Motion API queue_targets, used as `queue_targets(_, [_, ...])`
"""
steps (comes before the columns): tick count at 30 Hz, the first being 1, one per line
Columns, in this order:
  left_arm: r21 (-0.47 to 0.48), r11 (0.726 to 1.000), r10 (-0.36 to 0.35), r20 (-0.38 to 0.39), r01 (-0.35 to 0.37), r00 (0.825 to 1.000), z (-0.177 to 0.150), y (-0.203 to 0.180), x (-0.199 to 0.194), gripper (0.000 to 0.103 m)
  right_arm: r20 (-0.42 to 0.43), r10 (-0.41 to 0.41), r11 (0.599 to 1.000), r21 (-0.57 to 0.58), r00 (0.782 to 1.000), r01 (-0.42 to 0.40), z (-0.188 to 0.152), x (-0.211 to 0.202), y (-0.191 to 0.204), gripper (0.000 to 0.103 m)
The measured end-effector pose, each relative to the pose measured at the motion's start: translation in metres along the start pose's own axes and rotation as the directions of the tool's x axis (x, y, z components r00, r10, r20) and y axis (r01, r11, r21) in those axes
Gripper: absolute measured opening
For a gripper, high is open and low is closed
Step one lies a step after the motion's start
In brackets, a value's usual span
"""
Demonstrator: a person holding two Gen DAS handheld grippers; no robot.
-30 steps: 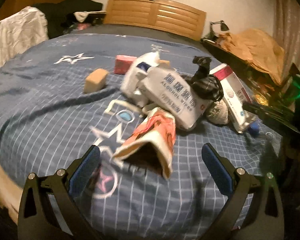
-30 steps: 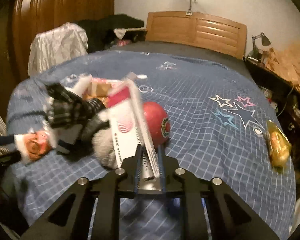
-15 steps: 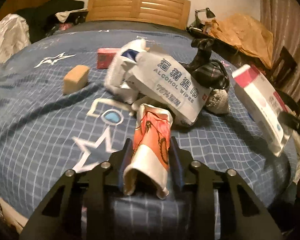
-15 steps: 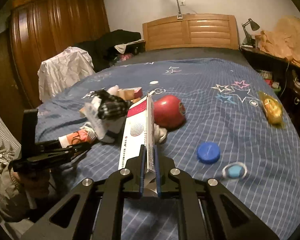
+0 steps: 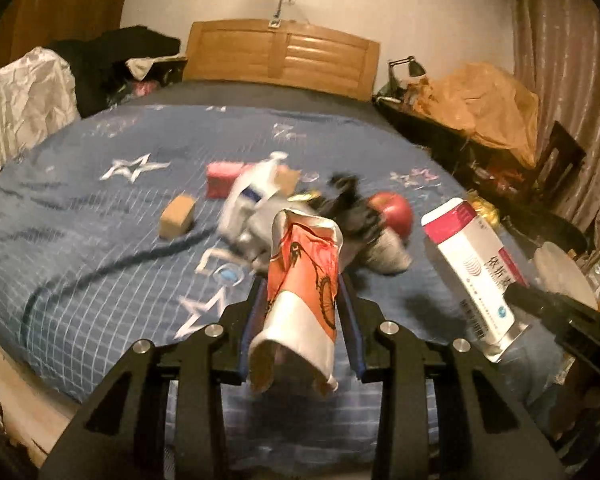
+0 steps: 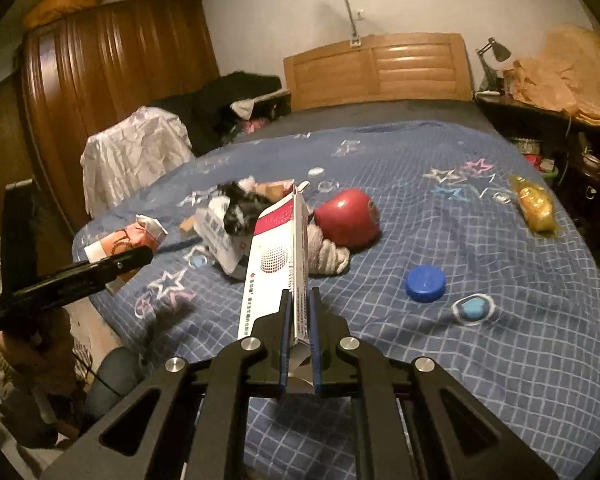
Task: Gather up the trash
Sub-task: 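Carry the paper cup and medicine box over the white bucket with both tools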
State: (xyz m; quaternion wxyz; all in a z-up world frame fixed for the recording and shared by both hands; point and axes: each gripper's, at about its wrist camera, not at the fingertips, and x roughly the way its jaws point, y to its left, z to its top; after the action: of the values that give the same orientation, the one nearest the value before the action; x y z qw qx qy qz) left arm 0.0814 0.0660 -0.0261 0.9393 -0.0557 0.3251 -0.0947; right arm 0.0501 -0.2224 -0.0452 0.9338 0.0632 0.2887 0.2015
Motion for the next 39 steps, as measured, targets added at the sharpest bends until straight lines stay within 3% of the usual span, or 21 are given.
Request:
queue_targets(6, [0.071,0.995,-0.063,-0.025,0.065,0.998,0.022,-0.052,0.011,0.034,0.104,-0.082,0.996,0.053,0.991,0.077,0.01,-0.054,-0.024,0.009])
queue_targets(11, [0.162,0.979,-0.119,-0.051,0.125,0.992,0.035,-0.116,0.03,0.034,0.183,-0.212,0.973,0.128,0.96,0.19,0.015,-0.111,-0.065,0.009])
queue_targets(14, [0.202,0.963,-0.165,-0.077,0.177,0.983,0.04,-0.155,0.043,0.034,0.207,-0.311,0.944,0.178,0.927,0.277,0.014,-0.146,-0.095,0.009])
queue_targets(20, [0.317,0.913,-0.234,-0.11,0.257,0.966,0.042,-0.253,0.068,0.034,0.213,-0.504,0.853,0.276,0.837,0.443,0.004,-0.219,-0.162,0.009])
queue_targets(26, [0.395,0.851,-0.303,-0.169,0.347,0.938,0.035,-0.345,0.088,0.034,0.167,-0.679,0.716,0.367,0.715,0.594,-0.012,-0.286,-0.238,0.009])
queue_targets(30, [0.443,0.804,-0.347,-0.193,0.397,0.918,0.033,-0.398,0.096,0.035,0.132,-0.747,0.642,0.4,0.652,0.654,-0.025,-0.322,-0.28,0.009])
queue_targets(35, [0.449,0.766,-0.391,-0.244,0.46,0.888,0.031,-0.452,0.111,0.035,0.085,-0.778,0.599,0.4,0.623,0.693,-0.036,-0.338,-0.316,0.009])
queue_targets(39, [0.476,0.744,-0.398,-0.247,0.468,0.884,0.02,-0.487,0.12,0.035,0.05,-0.783,0.585,0.396,0.619,0.708,-0.042,-0.332,-0.328,0.009])
